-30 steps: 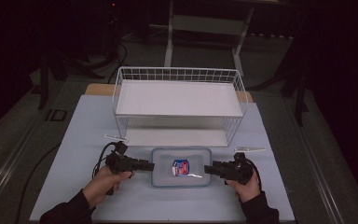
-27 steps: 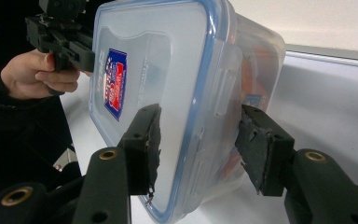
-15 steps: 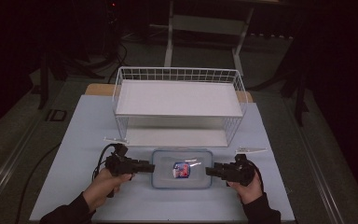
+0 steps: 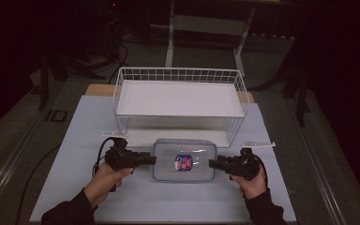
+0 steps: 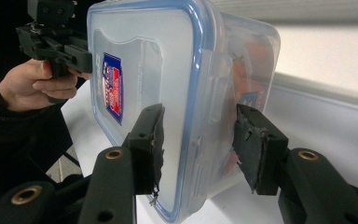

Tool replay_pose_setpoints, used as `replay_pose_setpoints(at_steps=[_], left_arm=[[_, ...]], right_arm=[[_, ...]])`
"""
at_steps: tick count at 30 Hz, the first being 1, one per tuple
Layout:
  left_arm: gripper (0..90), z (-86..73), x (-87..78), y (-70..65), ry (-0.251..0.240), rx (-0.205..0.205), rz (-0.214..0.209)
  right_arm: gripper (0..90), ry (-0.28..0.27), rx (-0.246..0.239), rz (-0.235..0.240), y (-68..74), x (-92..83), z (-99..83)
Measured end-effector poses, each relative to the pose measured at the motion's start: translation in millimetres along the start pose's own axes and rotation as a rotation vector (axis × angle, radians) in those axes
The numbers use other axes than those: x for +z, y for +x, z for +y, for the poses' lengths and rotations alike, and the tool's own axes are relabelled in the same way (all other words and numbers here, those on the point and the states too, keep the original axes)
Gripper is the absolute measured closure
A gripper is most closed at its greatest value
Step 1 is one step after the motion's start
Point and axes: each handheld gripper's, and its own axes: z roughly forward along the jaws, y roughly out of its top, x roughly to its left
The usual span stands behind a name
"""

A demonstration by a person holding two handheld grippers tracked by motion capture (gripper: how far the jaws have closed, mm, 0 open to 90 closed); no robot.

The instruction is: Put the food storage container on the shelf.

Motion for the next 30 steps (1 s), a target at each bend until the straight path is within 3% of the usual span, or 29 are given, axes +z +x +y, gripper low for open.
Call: replay_pose_setpoints(at_steps=[6, 12, 14, 21, 24, 25, 30], left_arm=[[57.9, 13.4, 0.0, -1.9, -0.038, 0.016, 0.030], [57.2, 21.4, 3.4, 10.1, -0.098, 0.015, 0.047], [56.9, 21.8, 7.4, 16.5, -0.126, 0.010, 0.065], [55.3, 18.7, 17.2, 26.7, -0.138, 0.023, 0.117], [54.3, 17.8, 21.0, 30.1, -0.174, 0.034, 0.137], [53.6, 16.7, 24.6, 30.8, -0.201, 0.041, 0.164], [52.8, 15.6, 31.8, 35.2, -0.218, 0.051, 0.175]], right_arm=[[53.7, -0.027, -0.005, -0.009, -1.8, -0.8, 13.1], [53.6, -0.040, -0.013, -0.024, -11.2, 6.6, 30.9], [53.6, -0.039, -0.015, -0.033, -15.0, 10.1, 34.3], [52.8, -0.033, -0.018, -0.059, -29.1, 24.1, 34.7], [52.8, -0.042, -0.027, -0.064, -31.5, 26.4, 35.8], [52.8, -0.040, -0.039, -0.074, -33.0, 28.7, 37.5], [52.4, -0.038, -0.047, -0.095, -39.4, 30.4, 38.9]])
